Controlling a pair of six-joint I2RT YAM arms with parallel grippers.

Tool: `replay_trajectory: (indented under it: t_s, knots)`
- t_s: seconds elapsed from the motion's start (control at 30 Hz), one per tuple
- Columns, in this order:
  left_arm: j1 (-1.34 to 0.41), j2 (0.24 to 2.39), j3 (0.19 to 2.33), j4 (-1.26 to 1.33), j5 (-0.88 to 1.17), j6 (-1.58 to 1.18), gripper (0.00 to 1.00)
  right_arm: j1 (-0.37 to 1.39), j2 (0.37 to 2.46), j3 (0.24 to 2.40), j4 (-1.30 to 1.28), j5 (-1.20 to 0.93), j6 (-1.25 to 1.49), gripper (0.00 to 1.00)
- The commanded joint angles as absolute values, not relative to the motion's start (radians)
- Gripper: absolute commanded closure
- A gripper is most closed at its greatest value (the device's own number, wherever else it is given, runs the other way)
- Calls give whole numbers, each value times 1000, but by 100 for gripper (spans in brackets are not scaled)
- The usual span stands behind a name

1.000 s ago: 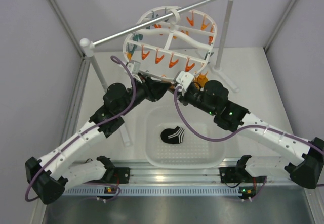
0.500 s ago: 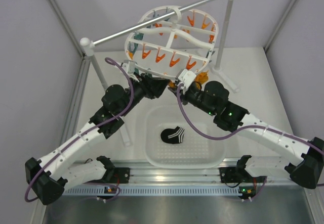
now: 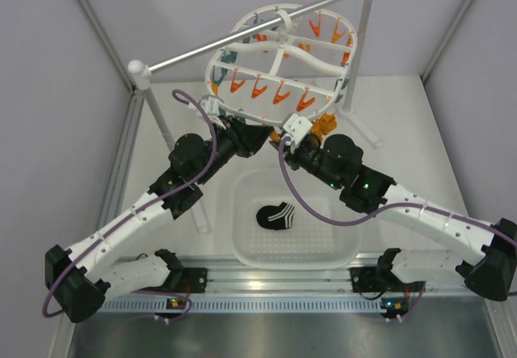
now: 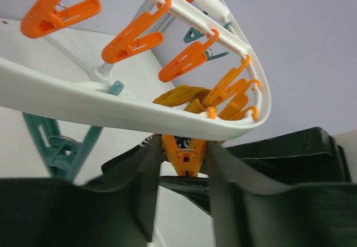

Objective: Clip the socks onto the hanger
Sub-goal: Adjust the sock in the bin.

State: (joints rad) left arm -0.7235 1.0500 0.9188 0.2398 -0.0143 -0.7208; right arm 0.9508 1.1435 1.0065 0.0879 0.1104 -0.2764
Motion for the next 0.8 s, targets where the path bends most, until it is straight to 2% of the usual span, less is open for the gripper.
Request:
replay_trajectory:
  t_s: [0.0, 0.13, 0.2, 0.23, 0.33, 0.37, 0.4, 0.57, 0.67, 0.73, 0.77]
  knots:
    - [-715, 1066, 953, 341, -69, -753, 69, 992, 1105, 989, 110, 61, -291, 100]
    - [-715, 1068, 950, 338, -54, -753, 91, 992, 1091, 986, 80, 54, -285, 100]
    - [-713, 1066, 945, 330, -45, -749, 97, 991, 1077, 989, 58, 55, -281, 86]
    - [-715, 1066, 943, 322, -41, -747, 100, 991, 1071, 989, 29, 58, -278, 67]
    - [-715, 1063, 937, 304, -41, -750, 100, 985, 1034, 992, -59, 51, -273, 46]
    - [-715, 1063, 934, 302, -41, -750, 100, 986, 1023, 991, -90, 40, -273, 45]
    - [-715, 1065, 933, 301, -41, -750, 100, 986, 1000, 991, -119, 23, -287, 38]
    - [-715, 1068, 930, 296, -37, -749, 100, 986, 945, 956, -288, -175, -371, 29]
    - [-715, 1069, 927, 293, -34, -746, 100, 986, 982, 956, -357, -288, -425, 23]
    - [-715, 1071, 925, 293, -32, -746, 100, 988, 1040, 960, -413, -342, -456, 14]
    - [-715, 1071, 925, 293, -32, -744, 100, 988, 1060, 950, -413, -342, -453, 14]
